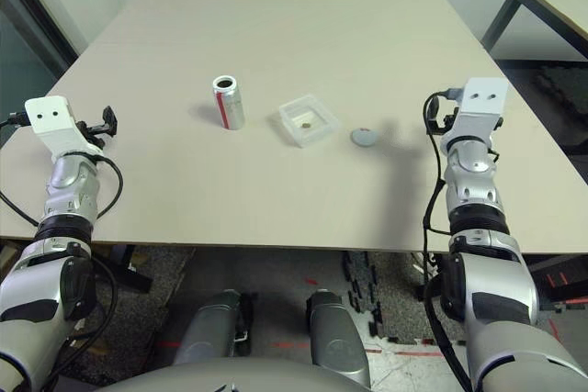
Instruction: Pour the medicine from the bottle into the box.
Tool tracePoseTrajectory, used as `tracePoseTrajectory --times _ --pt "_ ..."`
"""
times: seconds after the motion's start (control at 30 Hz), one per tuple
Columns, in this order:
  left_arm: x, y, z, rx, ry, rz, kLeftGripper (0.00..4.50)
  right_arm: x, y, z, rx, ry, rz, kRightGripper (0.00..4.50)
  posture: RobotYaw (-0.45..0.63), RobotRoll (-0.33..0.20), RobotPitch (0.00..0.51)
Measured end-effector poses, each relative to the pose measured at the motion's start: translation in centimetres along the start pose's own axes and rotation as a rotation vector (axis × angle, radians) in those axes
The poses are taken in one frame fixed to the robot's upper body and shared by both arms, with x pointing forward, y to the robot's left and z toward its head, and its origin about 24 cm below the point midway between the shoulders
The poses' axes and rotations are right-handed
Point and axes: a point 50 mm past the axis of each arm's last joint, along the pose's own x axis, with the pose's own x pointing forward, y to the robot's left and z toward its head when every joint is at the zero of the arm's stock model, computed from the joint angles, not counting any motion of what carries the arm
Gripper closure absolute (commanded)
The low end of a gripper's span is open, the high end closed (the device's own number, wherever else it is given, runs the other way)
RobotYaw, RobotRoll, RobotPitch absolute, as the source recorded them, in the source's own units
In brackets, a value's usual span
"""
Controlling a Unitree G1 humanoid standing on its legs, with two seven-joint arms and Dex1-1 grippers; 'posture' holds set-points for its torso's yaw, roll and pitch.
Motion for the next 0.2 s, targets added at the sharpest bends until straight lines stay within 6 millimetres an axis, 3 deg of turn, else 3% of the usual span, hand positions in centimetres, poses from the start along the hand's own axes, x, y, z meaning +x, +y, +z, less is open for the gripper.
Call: tracePoseTrajectory --times 0.2 --pt "0.06 0.0 -0.1 -0.004 0.003 0.006 0.01 0.3 -0.14 0.65 0.009 -0.015 -0.057 0.0 -0.07 0.0 0.05"
